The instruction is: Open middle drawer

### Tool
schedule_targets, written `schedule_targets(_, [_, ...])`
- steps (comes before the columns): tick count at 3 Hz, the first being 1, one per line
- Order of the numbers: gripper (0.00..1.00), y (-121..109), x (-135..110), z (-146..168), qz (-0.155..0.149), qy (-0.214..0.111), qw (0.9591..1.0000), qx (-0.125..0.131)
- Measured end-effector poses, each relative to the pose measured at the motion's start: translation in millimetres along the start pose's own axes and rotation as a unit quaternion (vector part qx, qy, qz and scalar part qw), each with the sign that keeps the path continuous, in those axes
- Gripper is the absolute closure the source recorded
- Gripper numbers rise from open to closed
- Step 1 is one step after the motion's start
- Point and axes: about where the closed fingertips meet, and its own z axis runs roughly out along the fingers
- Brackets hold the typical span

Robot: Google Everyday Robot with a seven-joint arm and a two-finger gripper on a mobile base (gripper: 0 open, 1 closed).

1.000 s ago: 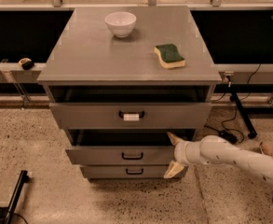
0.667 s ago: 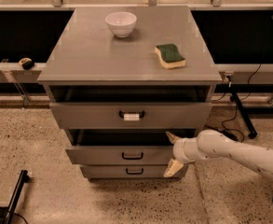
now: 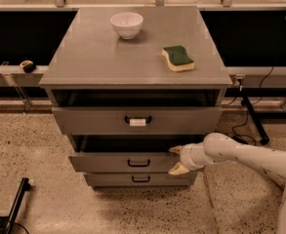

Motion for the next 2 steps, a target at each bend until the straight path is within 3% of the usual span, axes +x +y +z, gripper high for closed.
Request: schedule_targets(2, [0.48, 2.2, -7.0, -3.5, -0.009, -0.006, 0.9999, 0.004])
